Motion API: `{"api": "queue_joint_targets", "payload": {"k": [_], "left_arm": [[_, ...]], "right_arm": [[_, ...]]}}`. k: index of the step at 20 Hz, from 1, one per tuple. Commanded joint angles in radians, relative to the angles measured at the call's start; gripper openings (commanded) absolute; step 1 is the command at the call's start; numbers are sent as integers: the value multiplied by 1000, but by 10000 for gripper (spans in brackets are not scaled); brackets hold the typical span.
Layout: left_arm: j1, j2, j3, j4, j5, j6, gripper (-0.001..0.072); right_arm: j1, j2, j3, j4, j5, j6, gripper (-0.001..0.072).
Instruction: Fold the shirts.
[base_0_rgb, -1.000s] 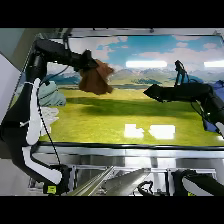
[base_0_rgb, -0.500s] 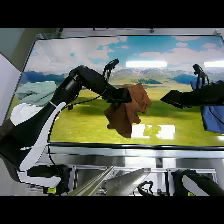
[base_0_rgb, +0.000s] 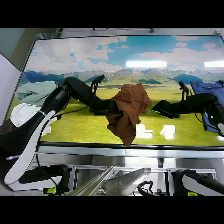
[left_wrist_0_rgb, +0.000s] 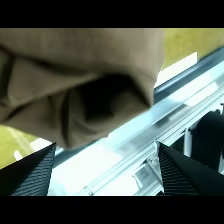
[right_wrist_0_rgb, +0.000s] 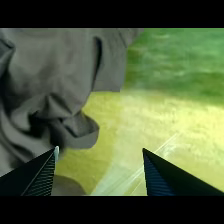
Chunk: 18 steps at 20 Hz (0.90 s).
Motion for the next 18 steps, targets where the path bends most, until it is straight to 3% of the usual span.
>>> {"api": "queue_joint_targets", "payload": {"k": [1, 5, 7, 9, 11, 12, 13, 15, 18], "left_arm": [[-79, 164, -245, -49, -178, -4, 698], [-204, 235, -396, -43, -454, -22, 696], [-228, 188, -412, -44, -496, -43, 697], [-251, 123, -409, -50, -535, -43, 694], [-281, 61, -388, -43, -560, -43, 432], [-283, 34, -369, -44, -556, -43, 256], [-283, 11, -352, -43, -550, -43, 27], [-263, -8, -332, -41, -547, -43, 13], [-201, 26, -323, -42, -524, -42, 13]], "right_arm": [[28, -172, 74, 46, 6, -66, 558], [105, -310, 227, 46, 5, -63, 549], [133, -362, 299, 45, -7, -56, 450], [146, -399, 350, 45, -18, -38, 450], [146, -414, 368, 45, -17, -38, 447], [146, -414, 369, 45, -17, -38, 365], [145, -414, 369, 43, -17, -39, 225], [145, -414, 369, 44, -10, -39, 37], [143, -409, 370, 45, 10, -42, 23]]}}
